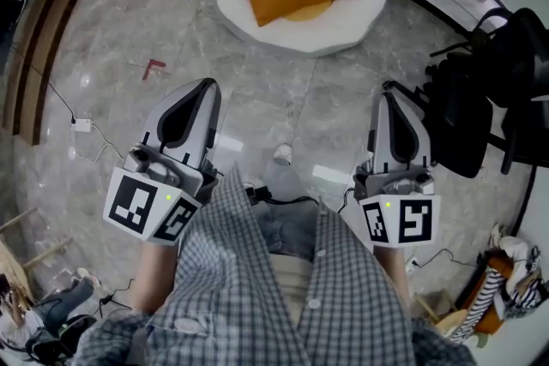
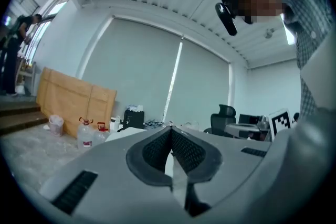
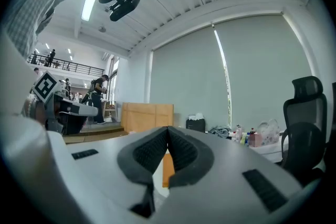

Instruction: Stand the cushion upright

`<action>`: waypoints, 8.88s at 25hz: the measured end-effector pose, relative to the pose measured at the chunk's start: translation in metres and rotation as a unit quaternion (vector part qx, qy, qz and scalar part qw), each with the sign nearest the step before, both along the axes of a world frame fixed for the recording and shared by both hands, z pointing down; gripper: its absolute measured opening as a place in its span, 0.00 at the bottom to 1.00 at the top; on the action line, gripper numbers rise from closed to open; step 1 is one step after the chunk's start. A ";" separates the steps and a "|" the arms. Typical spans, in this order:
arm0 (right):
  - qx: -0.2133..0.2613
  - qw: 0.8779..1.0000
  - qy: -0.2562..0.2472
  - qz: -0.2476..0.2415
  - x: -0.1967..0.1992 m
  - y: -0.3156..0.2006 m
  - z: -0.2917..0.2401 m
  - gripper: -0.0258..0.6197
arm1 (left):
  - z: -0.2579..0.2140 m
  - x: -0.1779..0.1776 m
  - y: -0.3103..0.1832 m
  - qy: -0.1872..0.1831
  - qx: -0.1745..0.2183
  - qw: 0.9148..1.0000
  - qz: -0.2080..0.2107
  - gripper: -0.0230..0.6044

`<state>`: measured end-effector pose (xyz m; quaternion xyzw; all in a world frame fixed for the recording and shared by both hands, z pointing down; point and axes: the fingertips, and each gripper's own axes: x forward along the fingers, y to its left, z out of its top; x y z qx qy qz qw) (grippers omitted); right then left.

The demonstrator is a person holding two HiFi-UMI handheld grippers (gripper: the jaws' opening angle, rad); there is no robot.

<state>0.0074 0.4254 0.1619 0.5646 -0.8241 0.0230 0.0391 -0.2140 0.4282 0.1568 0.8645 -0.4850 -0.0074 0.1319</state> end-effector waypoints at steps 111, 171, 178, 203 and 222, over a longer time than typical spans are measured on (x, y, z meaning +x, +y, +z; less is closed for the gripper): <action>-0.185 0.980 0.019 0.074 0.186 -0.537 0.273 0.05 | 0.189 0.242 -0.655 -0.113 -0.112 0.962 0.220 0.04; -0.396 0.874 0.268 -0.089 0.195 -0.619 0.704 0.07 | 0.587 0.308 -0.876 -0.463 -0.300 0.794 0.255 0.14; -0.404 0.882 0.229 -0.081 0.196 -0.613 0.675 0.07 | 0.556 0.308 -0.863 -0.439 -0.292 0.810 0.259 0.11; -0.363 0.922 0.121 -0.059 0.170 -0.604 0.463 0.07 | 0.324 0.206 -0.766 -0.290 -0.245 0.906 0.187 0.10; -0.223 0.955 0.185 -0.066 0.172 -0.665 0.289 0.07 | 0.213 0.123 -0.705 -0.110 -0.215 0.968 0.075 0.09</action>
